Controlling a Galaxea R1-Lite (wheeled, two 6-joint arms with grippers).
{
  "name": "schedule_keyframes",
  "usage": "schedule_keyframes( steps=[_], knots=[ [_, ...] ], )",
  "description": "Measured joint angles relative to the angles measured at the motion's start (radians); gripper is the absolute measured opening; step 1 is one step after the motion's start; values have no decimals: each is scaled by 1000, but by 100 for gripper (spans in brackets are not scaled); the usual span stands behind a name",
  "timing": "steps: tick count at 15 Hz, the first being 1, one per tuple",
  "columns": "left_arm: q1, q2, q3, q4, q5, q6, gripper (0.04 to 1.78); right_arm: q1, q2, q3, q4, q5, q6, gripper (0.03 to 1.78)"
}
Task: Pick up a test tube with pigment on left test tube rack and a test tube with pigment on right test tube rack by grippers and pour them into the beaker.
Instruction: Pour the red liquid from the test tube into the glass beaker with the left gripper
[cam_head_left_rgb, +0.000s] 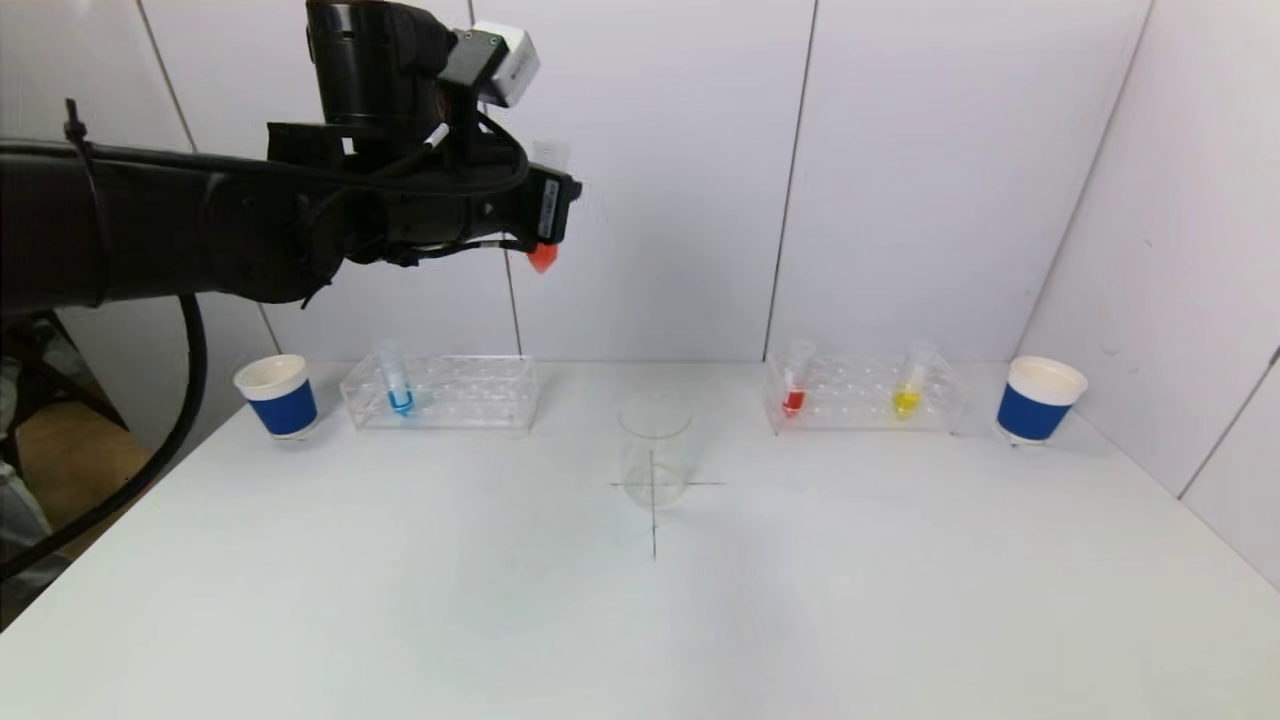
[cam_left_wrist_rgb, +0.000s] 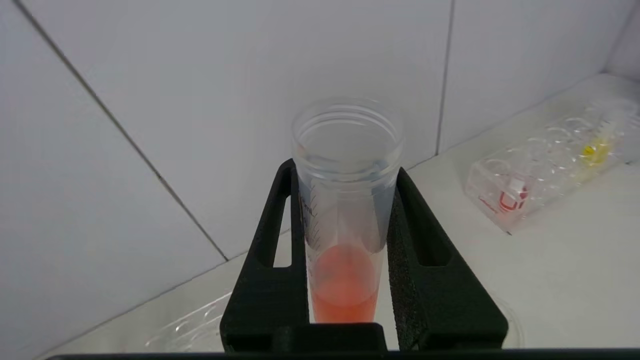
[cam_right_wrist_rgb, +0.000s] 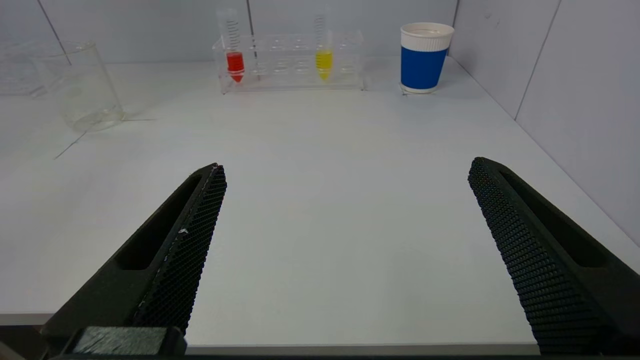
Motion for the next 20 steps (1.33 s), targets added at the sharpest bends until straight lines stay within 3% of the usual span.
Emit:
schedule_keyframes(
  steps=[3, 8, 13, 20],
  knots=[
    [36, 45, -21, -11, -152, 38, 46, 0, 0, 0, 0, 0, 0, 176],
    [170, 175, -109, -75, -473, 178, 46, 0, 0, 0, 0, 0, 0, 176],
    [230, 356, -308, -73, -680, 294, 46, 0, 0, 0, 0, 0, 0, 176],
    [253, 489, -344, -49, -877, 645, 46, 0, 0, 0, 0, 0, 0, 176]
  ],
)
